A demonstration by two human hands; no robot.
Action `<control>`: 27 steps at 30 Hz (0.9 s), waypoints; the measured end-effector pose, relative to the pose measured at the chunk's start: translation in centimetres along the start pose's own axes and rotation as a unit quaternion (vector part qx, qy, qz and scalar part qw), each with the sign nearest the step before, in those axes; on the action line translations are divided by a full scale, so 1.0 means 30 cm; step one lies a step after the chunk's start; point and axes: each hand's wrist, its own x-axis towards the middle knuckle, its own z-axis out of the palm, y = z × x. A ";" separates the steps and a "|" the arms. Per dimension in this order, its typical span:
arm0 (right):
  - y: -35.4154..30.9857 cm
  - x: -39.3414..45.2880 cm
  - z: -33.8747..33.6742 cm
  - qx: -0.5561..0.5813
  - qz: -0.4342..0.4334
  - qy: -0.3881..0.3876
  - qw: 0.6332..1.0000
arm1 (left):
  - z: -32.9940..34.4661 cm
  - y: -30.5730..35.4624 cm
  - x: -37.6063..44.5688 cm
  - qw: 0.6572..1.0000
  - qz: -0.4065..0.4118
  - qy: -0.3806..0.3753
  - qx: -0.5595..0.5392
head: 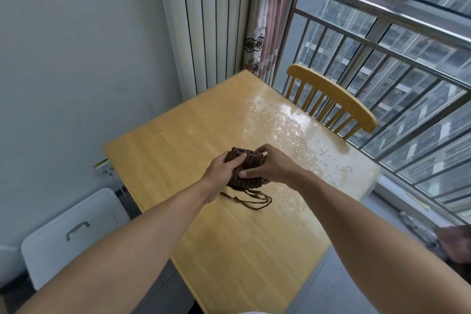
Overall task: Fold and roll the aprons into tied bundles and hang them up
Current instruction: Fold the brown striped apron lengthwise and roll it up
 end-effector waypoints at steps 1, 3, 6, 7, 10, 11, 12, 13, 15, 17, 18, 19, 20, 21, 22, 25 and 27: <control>0.006 -0.006 -0.009 -0.009 -0.006 -0.007 1.000 | -0.004 0.005 0.005 1.000 -0.003 0.012 0.011; 0.023 -0.021 -0.022 -0.019 -0.018 -0.025 0.999 | -0.016 0.025 0.016 0.999 -0.020 0.038 0.022; 0.059 -0.046 -0.015 -0.024 -0.020 -0.064 0.997 | -0.029 0.080 0.027 0.993 -0.081 0.065 -0.064; 0.070 -0.050 -0.005 -0.022 -0.016 -0.073 0.997 | -0.030 0.101 0.025 0.988 -0.092 0.072 -0.096; 0.087 -0.064 0.021 -0.023 -0.011 -0.064 0.998 | -0.030 0.144 0.016 0.982 -0.094 0.088 -0.139; 0.091 -0.067 0.021 -0.023 -0.022 -0.049 0.998 | -0.029 0.157 0.011 0.981 -0.092 0.093 -0.146; 0.094 -0.069 0.021 -0.019 -0.036 -0.035 0.999 | -0.030 0.166 0.008 0.979 -0.093 0.098 -0.153; 0.094 -0.075 0.017 -0.013 -0.049 -0.022 0.999 | -0.031 0.175 0.001 0.977 -0.094 0.102 -0.160; 0.092 -0.088 0.006 0.000 -0.066 -0.002 0.998 | -0.035 0.185 -0.007 0.976 -0.092 0.114 -0.160; 0.086 -0.107 -0.007 0.001 -0.079 0.013 0.997 | -0.031 0.190 -0.015 0.977 -0.085 0.123 -0.154; 0.081 -0.112 -0.010 0.005 -0.080 0.013 0.997 | -0.030 0.190 -0.015 0.977 -0.081 0.127 -0.150; 0.078 -0.117 -0.012 0.018 -0.077 0.008 0.997 | -0.025 0.192 -0.018 0.978 -0.075 0.130 -0.144; 0.076 -0.122 -0.015 0.037 -0.070 -0.003 0.997 | -0.021 0.190 -0.019 0.979 -0.067 0.131 -0.139; 0.077 -0.125 -0.018 0.052 -0.062 -0.015 0.997 | -0.017 0.192 -0.023 0.981 -0.058 0.131 -0.133; 0.076 -0.134 -0.023 0.055 -0.058 -0.024 0.997 | -0.014 0.193 -0.028 0.982 -0.047 0.131 -0.124; 0.078 -0.154 -0.032 -0.009 -0.067 -0.023 0.997 | -0.013 0.194 -0.037 0.986 -0.016 0.140 -0.090; 0.070 -0.168 -0.033 -0.070 -0.112 -0.002 0.991 | -0.014 0.196 -0.044 0.987 -0.001 0.145 -0.063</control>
